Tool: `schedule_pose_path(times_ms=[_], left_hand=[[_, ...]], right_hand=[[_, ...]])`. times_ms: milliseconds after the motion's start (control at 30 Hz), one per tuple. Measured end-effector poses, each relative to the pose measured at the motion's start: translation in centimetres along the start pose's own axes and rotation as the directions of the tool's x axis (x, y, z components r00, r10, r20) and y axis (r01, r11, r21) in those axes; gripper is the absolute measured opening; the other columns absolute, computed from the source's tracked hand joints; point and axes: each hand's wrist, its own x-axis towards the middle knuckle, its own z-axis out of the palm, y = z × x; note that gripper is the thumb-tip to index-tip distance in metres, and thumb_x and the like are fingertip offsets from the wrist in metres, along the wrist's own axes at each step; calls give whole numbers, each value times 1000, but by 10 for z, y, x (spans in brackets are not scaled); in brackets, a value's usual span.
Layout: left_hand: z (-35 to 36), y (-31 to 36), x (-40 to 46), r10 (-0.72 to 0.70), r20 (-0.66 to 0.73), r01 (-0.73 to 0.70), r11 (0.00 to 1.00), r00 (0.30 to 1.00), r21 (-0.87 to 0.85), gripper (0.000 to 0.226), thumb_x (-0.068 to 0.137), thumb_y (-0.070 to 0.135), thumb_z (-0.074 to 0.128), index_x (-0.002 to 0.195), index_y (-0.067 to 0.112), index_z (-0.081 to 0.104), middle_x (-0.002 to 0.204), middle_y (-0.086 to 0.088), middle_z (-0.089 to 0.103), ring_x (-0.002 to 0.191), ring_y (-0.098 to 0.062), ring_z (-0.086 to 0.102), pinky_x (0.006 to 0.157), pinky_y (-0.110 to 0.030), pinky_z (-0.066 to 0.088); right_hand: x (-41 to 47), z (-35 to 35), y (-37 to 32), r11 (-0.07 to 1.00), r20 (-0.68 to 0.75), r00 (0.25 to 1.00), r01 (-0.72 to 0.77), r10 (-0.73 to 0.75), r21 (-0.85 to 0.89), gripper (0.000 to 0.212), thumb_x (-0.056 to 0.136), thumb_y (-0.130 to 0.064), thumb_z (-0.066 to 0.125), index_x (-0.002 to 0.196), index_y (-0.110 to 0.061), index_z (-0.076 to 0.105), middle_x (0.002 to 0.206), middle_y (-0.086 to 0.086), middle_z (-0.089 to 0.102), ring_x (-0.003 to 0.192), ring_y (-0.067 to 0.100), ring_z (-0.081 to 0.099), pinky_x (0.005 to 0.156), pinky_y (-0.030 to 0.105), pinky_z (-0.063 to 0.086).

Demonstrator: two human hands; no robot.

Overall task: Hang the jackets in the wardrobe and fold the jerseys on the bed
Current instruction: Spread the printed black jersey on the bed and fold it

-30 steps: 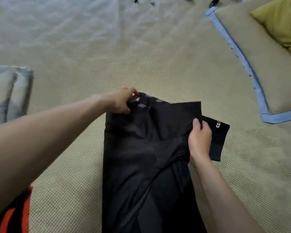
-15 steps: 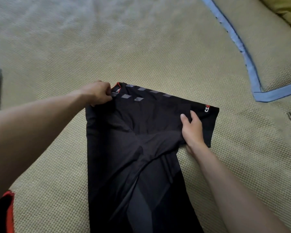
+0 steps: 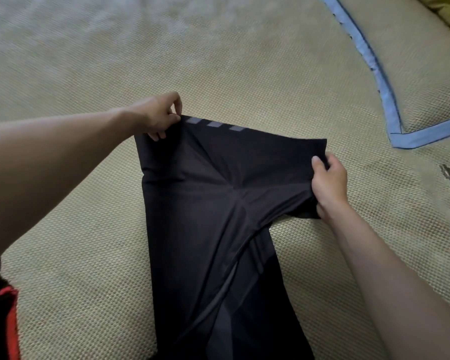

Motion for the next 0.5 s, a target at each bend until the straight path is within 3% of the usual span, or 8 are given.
schedule_pose_path(times_ms=[167,333,400,500], left_hand=[[13,-12,-2,-81,-90,92,988,993,121,27,95,14,51,119,25,46,103,-5,70,65,-30,74,66,-47,64],[14,-13,-7,-147,-181,177,971,972,163,16,96,17,53,99,13,68,77,-11,75,66,-27,74,76,-47,64],[12,-5,-7,-104,-260,155,971,960,183,17,98,19,53,104,16,69,93,-11,76,84,-30,73,84,-45,60],[12,11,-3,-1,-374,77,979,928,188,19,101,23,54,116,19,66,128,-12,61,116,-36,60,93,-48,47]], right_hand=[[-1,-13,26,982,28,999,-35,41,-186,27,106,-22,50,128,-14,63,121,-2,67,114,19,64,104,38,51],[-5,-11,25,983,1,1000,6,-6,-183,20,105,-16,47,118,-19,62,114,-3,68,107,16,65,94,29,52],[-5,-9,21,988,-100,994,29,-44,-153,22,106,-15,44,119,-17,62,114,-2,67,104,15,65,89,26,50],[-2,-7,18,990,-213,976,23,-52,-137,26,107,-14,41,125,-13,60,113,-4,64,100,13,61,81,18,46]])
